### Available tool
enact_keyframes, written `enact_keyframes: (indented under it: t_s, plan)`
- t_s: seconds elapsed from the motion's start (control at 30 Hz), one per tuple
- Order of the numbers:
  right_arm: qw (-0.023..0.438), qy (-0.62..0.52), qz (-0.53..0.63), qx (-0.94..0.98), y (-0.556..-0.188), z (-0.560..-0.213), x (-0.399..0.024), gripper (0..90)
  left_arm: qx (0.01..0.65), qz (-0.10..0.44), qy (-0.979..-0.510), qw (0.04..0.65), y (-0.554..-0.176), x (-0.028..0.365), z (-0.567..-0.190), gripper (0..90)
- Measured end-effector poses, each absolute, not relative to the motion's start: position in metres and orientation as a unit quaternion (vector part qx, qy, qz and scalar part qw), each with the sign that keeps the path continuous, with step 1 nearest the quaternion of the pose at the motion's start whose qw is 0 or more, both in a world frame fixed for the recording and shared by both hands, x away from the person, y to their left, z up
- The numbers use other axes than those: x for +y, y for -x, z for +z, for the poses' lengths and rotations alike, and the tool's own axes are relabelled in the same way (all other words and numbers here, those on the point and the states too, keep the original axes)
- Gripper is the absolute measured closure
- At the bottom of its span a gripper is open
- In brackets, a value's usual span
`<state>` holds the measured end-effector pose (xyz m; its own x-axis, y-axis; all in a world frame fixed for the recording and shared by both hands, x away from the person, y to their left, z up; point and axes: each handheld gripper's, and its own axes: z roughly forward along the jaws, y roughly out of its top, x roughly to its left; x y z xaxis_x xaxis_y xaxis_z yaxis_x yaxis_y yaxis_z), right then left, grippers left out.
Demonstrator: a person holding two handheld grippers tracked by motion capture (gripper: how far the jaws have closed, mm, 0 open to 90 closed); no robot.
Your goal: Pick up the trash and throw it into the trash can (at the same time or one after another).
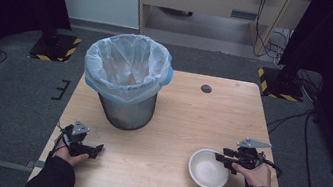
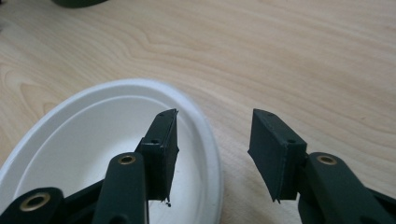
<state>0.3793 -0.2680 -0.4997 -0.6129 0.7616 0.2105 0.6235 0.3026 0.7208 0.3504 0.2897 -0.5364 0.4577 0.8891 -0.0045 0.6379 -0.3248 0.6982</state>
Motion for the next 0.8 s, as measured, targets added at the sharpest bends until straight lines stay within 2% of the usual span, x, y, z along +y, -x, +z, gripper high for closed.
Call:
enact_keyframes:
  t_s: [0.23, 0.53, 0.8]
  plan:
    - [0.057, -0.427, 0.382, 0.818, -0.379, -0.504, -0.264, 61.2, 0.483, 0.194, -0.790, 0.323, -0.350, 0.290, -0.536, 0.0]
    - [0.052, -0.428, 0.362, 0.826, -0.380, -0.502, -0.265, 77.8, 0.483, 0.194, -0.790, 0.323, -0.350, 0.290, -0.536, 0.0]
    - [0.041, -0.439, 0.382, 0.812, -0.379, -0.490, -0.263, 81.9, 0.483, 0.194, -0.790, 0.323, -0.350, 0.290, -0.536, 0.0]
